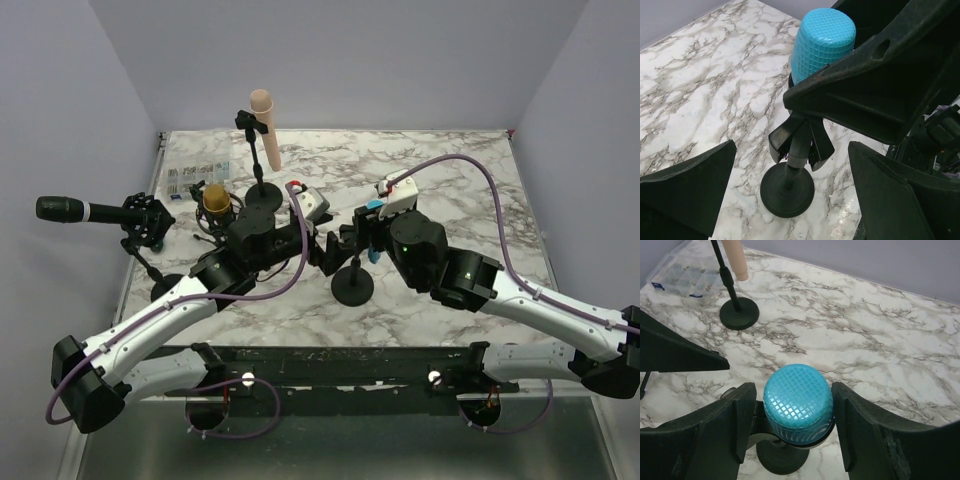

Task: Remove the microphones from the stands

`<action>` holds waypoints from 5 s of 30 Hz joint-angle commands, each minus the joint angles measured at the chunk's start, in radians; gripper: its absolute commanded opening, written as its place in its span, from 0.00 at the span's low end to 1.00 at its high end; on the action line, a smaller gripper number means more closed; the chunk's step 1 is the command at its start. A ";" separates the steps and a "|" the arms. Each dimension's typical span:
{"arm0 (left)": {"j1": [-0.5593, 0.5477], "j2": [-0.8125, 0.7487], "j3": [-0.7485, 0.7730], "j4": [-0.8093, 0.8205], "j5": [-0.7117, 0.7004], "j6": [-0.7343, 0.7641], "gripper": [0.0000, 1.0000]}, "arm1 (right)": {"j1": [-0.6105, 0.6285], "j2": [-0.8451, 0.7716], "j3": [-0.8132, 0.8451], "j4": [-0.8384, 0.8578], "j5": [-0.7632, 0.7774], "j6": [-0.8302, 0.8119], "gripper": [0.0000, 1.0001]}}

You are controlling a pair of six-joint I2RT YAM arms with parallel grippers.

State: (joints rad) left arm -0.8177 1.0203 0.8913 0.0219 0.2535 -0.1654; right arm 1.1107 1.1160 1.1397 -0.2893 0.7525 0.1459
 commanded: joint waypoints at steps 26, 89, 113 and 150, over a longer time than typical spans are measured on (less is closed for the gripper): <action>-0.037 0.118 0.080 -0.066 -0.053 0.021 0.70 | -0.010 -0.019 -0.032 0.040 -0.021 -0.022 0.24; -0.038 0.109 0.161 -0.179 -0.072 0.004 0.87 | -0.734 0.199 -0.011 -0.104 -0.296 0.216 0.01; -0.038 -0.099 0.089 -0.136 -0.105 0.052 0.99 | -1.184 1.100 0.704 -0.135 -0.652 0.553 0.01; -0.041 -0.106 0.055 -0.108 -0.076 0.040 0.98 | -1.114 1.396 0.831 0.138 -0.781 0.917 0.01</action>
State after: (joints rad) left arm -0.8532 0.9276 0.9504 -0.1062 0.1535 -0.1070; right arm -0.0654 2.5481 2.0434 -0.0750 -0.0448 1.1622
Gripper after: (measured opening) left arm 0.981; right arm 0.535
